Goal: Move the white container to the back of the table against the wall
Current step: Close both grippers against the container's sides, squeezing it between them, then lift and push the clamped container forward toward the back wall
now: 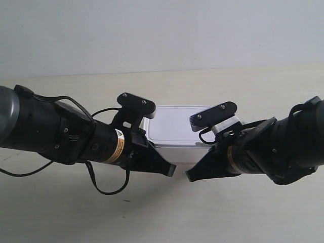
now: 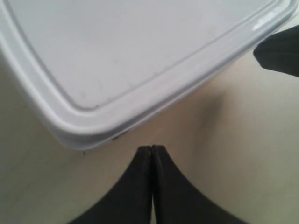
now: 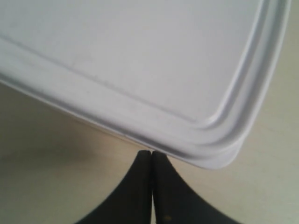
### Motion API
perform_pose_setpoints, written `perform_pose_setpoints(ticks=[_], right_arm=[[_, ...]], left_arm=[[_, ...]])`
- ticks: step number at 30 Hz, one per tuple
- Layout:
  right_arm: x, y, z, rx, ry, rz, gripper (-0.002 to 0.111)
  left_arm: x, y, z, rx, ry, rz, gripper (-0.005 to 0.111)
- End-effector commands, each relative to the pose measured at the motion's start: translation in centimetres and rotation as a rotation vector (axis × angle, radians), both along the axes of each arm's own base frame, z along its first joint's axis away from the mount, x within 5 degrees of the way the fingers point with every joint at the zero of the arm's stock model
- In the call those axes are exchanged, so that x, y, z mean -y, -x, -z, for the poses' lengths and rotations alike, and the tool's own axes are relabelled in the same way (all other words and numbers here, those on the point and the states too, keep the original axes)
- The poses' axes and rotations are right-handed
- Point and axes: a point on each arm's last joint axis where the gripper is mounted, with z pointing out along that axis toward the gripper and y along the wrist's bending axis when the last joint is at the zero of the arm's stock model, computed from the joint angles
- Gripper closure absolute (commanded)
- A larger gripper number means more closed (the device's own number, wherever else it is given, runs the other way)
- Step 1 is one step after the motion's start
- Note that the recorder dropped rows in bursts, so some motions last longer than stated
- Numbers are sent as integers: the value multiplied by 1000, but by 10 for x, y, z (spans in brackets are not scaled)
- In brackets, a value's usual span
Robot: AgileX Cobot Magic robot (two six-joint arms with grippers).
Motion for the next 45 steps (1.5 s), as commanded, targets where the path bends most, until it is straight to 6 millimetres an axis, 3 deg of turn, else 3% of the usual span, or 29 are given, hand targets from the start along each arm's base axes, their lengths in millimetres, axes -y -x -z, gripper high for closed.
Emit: perform_pose_setpoints(ticks=[1,10,30,37,45], right_arm=[[2,-3,-1,19,26,-9,108],[0,-9,-5,48,41,-18,108],[-14,-36,2,99,92,-21,108],[-8,-46,-4,142,140,-15,108],[7,-61,-7,108,65,18,108]], left_arm=[[-1,-6,-1,17,-11,-33,107],[4,-16,14,0,-30,-43,107],[13,-44,19,69,-71,-90,107],[14,-54,16,109,-93,-101,107],[-4,-66,16,104,-83,-133,107]])
